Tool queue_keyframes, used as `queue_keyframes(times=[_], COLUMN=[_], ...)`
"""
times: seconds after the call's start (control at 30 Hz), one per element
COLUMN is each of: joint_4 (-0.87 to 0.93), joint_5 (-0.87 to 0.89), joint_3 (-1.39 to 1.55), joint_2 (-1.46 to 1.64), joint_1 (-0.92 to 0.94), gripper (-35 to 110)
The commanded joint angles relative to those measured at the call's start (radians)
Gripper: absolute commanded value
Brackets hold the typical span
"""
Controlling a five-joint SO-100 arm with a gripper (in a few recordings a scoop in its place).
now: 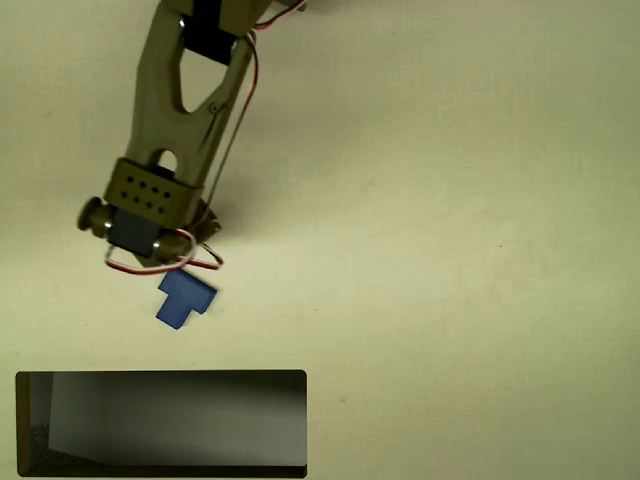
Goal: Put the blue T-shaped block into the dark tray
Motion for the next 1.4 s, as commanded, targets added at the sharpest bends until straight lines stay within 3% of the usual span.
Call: queue_keyframes(times=[0.0,0.27,0.67,1.37], joint_4=[-0.048,-0.035,-0.064,-0.624], joint_5=[-0.035,0.1,0.31,0.563], joint_3=[-0.057,-0.534,-0.845,-0.985], joint_2=[-0.006,-0.342,-0.555,-0.787], joint_1=[0.038,-0.035,-0.192,-0.336], gripper=[0,0,0,0])
